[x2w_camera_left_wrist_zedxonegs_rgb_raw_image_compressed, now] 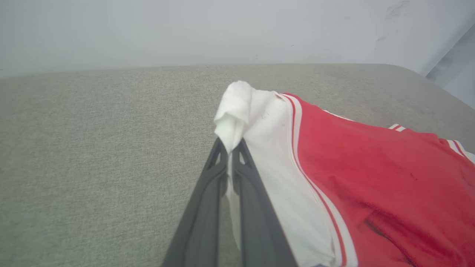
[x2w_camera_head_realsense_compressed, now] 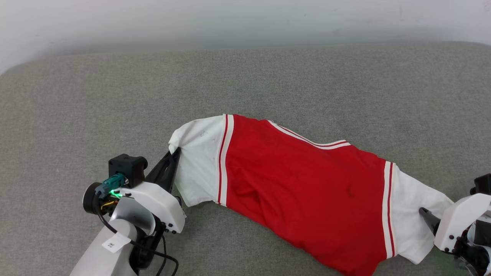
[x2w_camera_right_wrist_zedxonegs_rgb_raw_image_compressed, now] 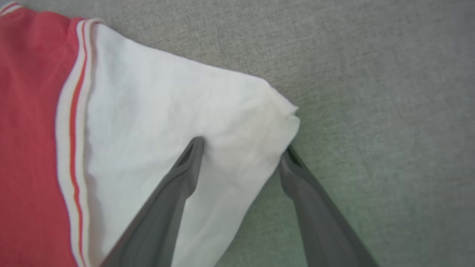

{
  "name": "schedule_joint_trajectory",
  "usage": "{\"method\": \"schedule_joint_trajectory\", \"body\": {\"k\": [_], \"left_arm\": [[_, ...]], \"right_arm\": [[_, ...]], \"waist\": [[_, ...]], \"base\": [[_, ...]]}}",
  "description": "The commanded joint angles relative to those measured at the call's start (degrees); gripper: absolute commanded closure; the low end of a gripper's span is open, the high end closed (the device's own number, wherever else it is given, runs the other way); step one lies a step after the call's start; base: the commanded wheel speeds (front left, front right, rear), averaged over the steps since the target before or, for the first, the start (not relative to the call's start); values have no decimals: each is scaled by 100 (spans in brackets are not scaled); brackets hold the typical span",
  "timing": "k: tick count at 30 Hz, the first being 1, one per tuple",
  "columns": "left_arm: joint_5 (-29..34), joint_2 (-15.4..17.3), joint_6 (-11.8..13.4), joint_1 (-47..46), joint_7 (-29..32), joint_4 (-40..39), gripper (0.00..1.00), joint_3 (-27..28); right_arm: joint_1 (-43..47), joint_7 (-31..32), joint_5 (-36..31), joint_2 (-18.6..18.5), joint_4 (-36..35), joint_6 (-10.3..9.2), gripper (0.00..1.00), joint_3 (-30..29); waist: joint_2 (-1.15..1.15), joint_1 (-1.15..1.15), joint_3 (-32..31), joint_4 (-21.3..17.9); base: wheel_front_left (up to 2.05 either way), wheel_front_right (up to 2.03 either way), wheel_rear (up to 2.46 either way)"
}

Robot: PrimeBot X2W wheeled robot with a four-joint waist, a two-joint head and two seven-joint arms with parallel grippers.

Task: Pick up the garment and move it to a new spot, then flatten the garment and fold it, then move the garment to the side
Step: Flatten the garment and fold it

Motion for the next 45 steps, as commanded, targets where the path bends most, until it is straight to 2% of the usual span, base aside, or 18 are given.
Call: {"method": "schedule_joint_trajectory", "body": {"k": [1, 3, 4, 9, 17, 22, 28, 37, 45], "left_arm": [[4, 1, -9, 95, -37, -51, 100, 0], [-3, -3, -5, 107, -55, -97, 100, -10], [-9, -7, -4, 109, -69, -115, 100, -15], [-13, 18, 37, 171, -170, -187, 100, 4], [59, 158, 135, -40, -551, -349, 100, 218], [56, 298, 65, -505, -635, -339, 100, 375], [105, 433, -135, -1486, -550, 24, 100, 442], [190, 571, -448, -3304, -529, 1226, 100, 490], [335, 771, -589, -4873, -705, 2163, 100, 509]], "right_arm": [[78, 230, 71, 136, 291, 10, 34, 238], [116, 391, 229, 165, 465, 16, 94, 402], [113, 402, 254, 135, 513, 17, 100, 462], [-53, 39, 290, -142, 457, -1, 100, 471], [-350, -547, 138, -414, -452, -2, 100, 254], [-644, -550, -5, -429, -987, -2, 100, 210], [-1268, -561, -276, -371, -1247, -2, 100, 250], [-2961, -974, -818, -449, -861, -3, 100, 350], [-4795, -1523, -1253, -456, -212, -3, 100, 635]], "waist": [[0, 0, 7, 34], [0, 0, 14, 61], [0, 0, 14, 69], [0, 0, -25, 68], [0, 0, -257, 67], [0, 0, -396, 60], [0, 0, -422, 35], [0, 0, 21, -59], [0, 0, 636, -180]], "base": [[0, 0, 0], [0, 0, 0], [0, 0, 0], [0, 0, 0], [0, 0, 0], [0, 0, 0], [0, 0, 0], [0, 0, 0], [0, 0, 0]]}}
